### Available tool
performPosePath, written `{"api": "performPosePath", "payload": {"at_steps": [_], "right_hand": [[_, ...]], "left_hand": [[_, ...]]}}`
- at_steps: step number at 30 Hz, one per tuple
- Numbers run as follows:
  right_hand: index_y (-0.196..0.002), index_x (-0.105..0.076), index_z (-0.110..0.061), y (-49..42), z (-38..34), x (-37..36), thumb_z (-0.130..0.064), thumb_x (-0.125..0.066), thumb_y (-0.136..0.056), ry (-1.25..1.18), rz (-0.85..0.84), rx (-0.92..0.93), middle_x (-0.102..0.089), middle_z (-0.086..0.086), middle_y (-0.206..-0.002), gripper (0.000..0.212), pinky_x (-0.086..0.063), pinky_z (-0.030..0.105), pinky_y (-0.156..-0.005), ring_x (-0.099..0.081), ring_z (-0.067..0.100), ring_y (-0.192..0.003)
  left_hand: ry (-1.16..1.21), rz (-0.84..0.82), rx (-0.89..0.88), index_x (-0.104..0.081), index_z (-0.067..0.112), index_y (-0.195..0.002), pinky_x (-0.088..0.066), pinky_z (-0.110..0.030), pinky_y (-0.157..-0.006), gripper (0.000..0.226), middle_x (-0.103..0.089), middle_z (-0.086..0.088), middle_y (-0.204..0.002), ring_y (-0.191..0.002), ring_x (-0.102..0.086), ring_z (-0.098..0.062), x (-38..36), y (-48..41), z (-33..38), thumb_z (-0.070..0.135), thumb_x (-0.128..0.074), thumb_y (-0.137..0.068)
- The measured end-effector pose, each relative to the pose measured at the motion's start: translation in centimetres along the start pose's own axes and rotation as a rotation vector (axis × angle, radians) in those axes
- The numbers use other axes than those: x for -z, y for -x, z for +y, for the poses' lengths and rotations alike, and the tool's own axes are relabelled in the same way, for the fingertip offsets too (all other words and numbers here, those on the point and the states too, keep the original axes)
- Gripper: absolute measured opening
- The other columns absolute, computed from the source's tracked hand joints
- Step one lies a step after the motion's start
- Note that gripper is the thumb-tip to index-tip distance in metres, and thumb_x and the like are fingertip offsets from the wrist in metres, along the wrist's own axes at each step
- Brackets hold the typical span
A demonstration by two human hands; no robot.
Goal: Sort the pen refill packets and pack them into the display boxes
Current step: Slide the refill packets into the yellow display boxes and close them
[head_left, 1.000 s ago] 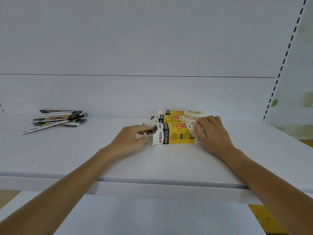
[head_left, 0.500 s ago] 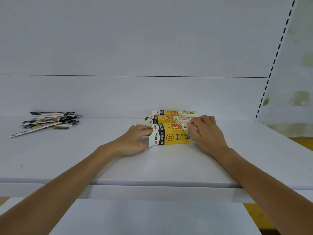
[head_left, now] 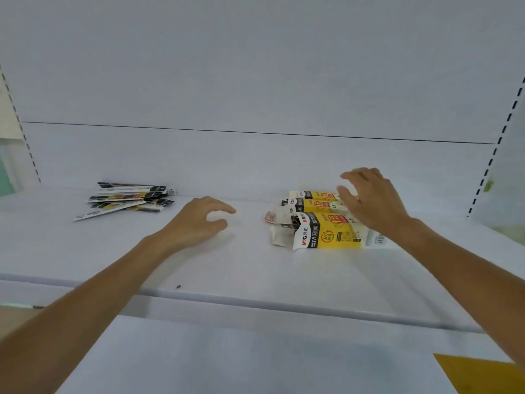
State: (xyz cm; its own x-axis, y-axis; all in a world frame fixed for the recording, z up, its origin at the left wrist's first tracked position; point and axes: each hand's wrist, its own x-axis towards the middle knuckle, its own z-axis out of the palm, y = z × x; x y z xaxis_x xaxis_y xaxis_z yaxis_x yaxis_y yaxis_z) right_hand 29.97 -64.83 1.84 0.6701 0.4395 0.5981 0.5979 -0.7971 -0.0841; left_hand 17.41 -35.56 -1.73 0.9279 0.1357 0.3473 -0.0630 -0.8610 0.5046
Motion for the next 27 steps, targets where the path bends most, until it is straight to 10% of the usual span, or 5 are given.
{"api": "performPosePath", "payload": {"at_steps": [17, 27], "right_hand": [[-0.143, -0.031, -0.015, -13.6, -39.2, -7.6, -0.022, -0.046, -0.094, -0.296, 0.081, 0.494, -0.039, 0.002, -0.145, 0.052, -0.036, 0.038, -0.103, -0.036, 0.021, -0.13], [-0.141, -0.031, -0.017, -17.6, -42.5, -12.6, -0.012, -0.047, -0.089, -0.235, -0.016, 0.23, -0.044, 0.005, -0.141, 0.054, -0.045, 0.039, -0.093, -0.053, 0.024, -0.114]], "left_hand": [[-0.186, 0.32, 0.199, -0.062, 0.023, -0.117, -0.041, -0.031, -0.094, 0.034, -0.059, 0.0, -0.122, -0.106, -0.053, -0.015, 18.8, 7.7, -21.2, 0.008, -0.057, -0.087], [-0.111, 0.127, 0.055, -0.063, 0.023, -0.11, -0.037, -0.021, -0.084, 0.022, -0.06, 0.006, -0.118, -0.101, -0.052, -0.009, 21.8, 1.6, -29.7, 0.021, -0.059, -0.089]]}}
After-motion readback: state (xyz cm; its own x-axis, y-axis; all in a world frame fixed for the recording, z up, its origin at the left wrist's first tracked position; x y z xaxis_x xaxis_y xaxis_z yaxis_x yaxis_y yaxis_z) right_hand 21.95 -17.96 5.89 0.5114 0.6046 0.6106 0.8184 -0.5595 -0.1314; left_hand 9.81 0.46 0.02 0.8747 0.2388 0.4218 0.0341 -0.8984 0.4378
